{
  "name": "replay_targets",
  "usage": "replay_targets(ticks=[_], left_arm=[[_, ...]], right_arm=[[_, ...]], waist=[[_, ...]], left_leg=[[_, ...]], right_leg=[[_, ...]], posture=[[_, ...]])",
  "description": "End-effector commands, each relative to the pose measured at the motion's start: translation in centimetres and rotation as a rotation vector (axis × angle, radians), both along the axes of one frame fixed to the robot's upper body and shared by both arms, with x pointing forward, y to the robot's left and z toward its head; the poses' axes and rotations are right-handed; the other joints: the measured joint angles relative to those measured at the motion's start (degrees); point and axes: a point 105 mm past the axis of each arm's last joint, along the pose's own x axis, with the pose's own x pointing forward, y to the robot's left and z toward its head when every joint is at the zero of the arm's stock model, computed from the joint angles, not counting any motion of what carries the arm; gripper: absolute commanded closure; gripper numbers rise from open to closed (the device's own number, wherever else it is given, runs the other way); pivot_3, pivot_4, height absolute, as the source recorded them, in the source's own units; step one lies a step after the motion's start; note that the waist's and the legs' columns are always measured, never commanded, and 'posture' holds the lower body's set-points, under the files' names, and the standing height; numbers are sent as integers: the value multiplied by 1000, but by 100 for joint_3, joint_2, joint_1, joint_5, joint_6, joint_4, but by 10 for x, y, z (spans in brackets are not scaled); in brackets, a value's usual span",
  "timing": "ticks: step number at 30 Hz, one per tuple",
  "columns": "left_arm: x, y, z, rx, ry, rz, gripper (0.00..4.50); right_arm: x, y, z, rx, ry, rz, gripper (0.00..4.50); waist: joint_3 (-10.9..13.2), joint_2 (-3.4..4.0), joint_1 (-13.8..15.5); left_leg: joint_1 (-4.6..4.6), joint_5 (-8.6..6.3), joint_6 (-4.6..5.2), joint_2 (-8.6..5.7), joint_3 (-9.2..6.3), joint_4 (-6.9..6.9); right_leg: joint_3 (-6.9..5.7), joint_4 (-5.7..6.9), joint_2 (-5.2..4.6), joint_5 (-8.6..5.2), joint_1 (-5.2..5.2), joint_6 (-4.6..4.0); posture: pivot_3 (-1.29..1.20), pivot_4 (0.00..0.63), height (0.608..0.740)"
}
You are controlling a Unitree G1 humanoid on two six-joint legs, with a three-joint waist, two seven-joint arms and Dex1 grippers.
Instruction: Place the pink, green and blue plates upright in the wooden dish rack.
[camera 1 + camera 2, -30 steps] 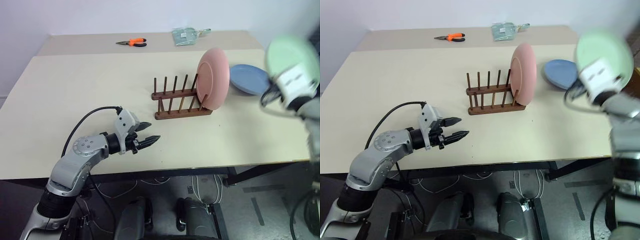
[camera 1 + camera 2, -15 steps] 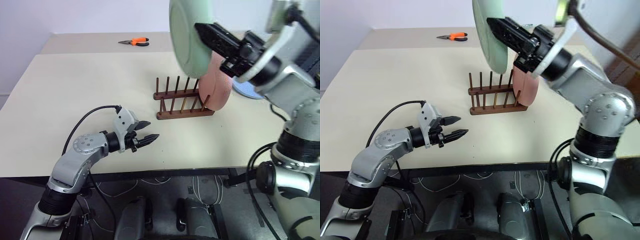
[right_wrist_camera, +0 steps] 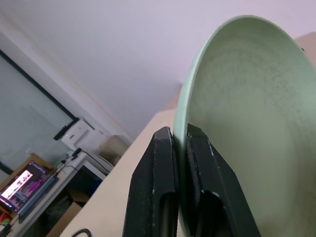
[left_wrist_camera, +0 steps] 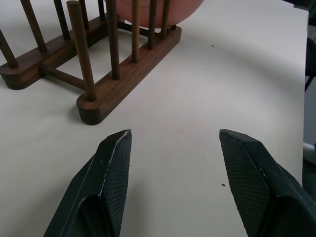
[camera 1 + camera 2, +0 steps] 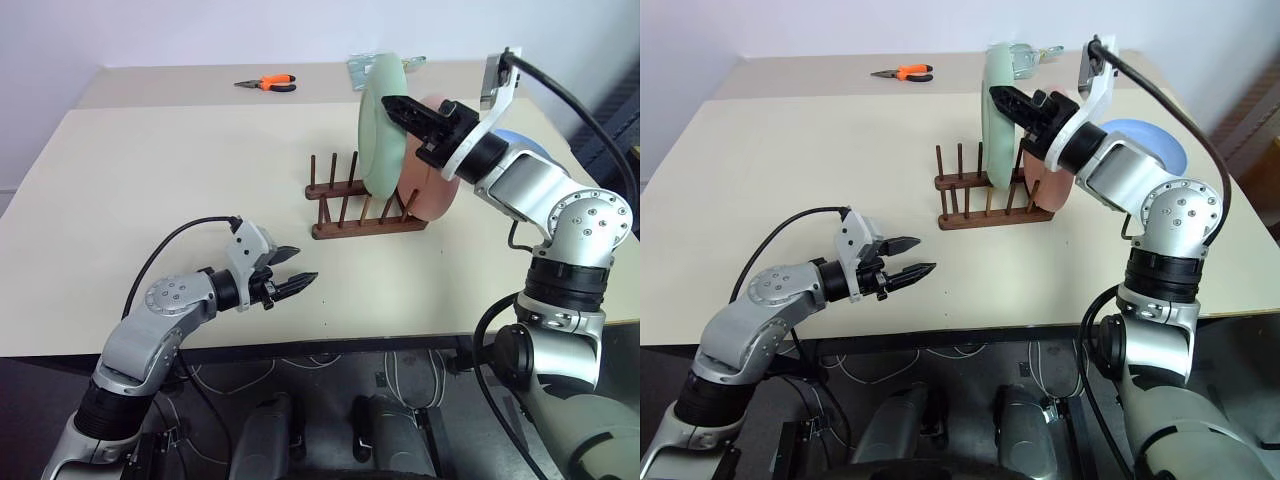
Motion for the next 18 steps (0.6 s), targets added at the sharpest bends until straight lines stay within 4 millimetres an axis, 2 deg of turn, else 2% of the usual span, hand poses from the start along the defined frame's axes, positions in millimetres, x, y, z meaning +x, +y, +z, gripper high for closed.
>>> replay_targets(ticks=[1, 2, 4, 6, 8, 9, 11, 13, 15, 17, 18], left_arm=[[-1, 0, 13, -10, -48, -8, 1602], [-1, 0, 13, -10, -48, -8, 1602], [-1, 0, 14, -12, -48, -11, 1602], [-2, 0, 14, -12, -48, -13, 1602], [-3, 0, 14, -12, -47, -13, 1602], [-3, 1, 14, -11, -46, -12, 1602], [-4, 1, 13, -10, -44, -13, 1602], [-4, 2, 13, -9, -43, -14, 1602], [-3, -1, 12, -9, -40, -23, 1602], [-3, -3, 13, -9, -41, -36, 1602], [-2, -4, 13, -9, -42, -39, 1602]], right_arm=[[0, -2, 8, -80, -84, -42, 2552], [1, -4, 9, -122, -114, -65, 2086], [-2, -7, 15, -310, -285, -140, 1165], [-11, -11, 26, -500, -492, -183, 1165], [-23, -21, 41, -607, -642, -214, 1165], [-29, -29, 48, -628, -681, -227, 1165], [-36, -56, 65, -623, -714, -299, 1165], [-38, -79, 71, -588, -688, -342, 1165], [-25, -116, 48, -723, -584, -436, 493], [-14, -135, 11, -891, -490, -443, 17], [-8, -140, -5, -952, -460, -435, 17]], waist=[[0, 0, -1], [0, 0, 2], [1, 1, 17], [1, 1, 24], [1, 1, 24], [0, 1, 20], [0, -1, 22], [0, -1, 25], [-2, -4, 43], [-13, -23, 86], [-15, -26, 100]], left_leg=[[0, 0, 0, 0, 0, 0], [0, 0, 0, 0, 0, 0], [-1, 0, 1, 0, 1, 1], [-11, -1, 3, -2, 1, 2], [-31, -2, 4, -5, 2, 5], [-48, -2, 4, -4, 1, 11], [-71, 0, 4, -2, 1, 22], [-72, 1, 3, 0, 1, 27], [-72, 1, 4, 0, 2, 30], [-70, 0, 6, 0, 0, 32], [-69, -1, 6, 0, 1, 32]], right_leg=[[0, 0, 0, 0, -1, 0], [0, 1, 0, 0, -1, 0], [0, 1, 1, 0, -2, 0], [0, 0, 1, -1, -11, 2], [0, 1, 3, -2, -31, 4], [1, 5, 4, -1, -48, 6], [0, 13, 5, 0, -70, 7], [-3, 13, 5, 2, -69, 8], [-5, 13, 5, 4, -66, 11], [-4, 8, 4, 4, -60, 11], [-3, 6, 4, 4, -58, 11]], posture=[[0, 150, 740], [0, 150, 740], [0, 150, 740], [0, 150, 740], [0, 150, 740], [0, 150, 740], [0, 150, 740], [0, 150, 740], [0, 150, 740], [0, 150, 740], [0, 150, 740]])
